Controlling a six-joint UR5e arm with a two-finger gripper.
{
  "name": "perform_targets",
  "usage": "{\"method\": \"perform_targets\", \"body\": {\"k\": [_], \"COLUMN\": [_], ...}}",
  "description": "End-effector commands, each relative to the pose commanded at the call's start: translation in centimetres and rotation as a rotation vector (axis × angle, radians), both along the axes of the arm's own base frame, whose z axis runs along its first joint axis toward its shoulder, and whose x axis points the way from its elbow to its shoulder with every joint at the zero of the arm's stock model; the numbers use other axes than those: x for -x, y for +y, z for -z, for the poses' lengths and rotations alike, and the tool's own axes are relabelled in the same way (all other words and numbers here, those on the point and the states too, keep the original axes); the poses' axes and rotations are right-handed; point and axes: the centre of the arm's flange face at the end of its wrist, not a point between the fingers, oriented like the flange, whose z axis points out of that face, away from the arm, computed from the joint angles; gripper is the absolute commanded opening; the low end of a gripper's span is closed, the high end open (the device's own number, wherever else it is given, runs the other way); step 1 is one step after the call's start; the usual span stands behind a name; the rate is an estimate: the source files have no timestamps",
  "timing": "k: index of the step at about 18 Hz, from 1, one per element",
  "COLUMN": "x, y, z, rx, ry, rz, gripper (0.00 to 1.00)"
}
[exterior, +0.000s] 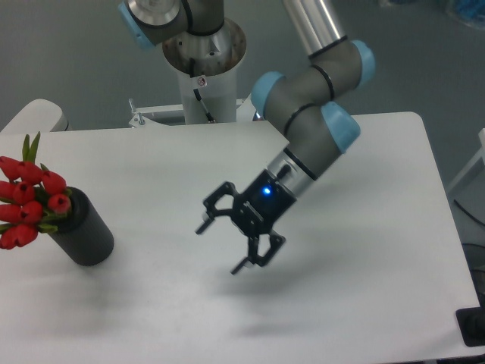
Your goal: Insert the flowers into the vase
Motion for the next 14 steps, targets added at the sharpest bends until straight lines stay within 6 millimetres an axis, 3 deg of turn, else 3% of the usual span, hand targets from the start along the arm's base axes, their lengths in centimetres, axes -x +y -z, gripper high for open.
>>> {"method": "perform_targets", "body": {"k": [2,6,10,14], "x": [2.0,4.0,4.9,4.7], "y": [0.2,0.6,0.5,2.2], "z": [0.9,1.6,2.0,2.0], "rx": [0.104,0.257,0.359,0.534], "ry": [0.080,0.190,0.258,0.332], "rz": [-0.022,-0.047,-0.065,-0.039], "gripper": [1.00,1.00,1.00,1.00]}}
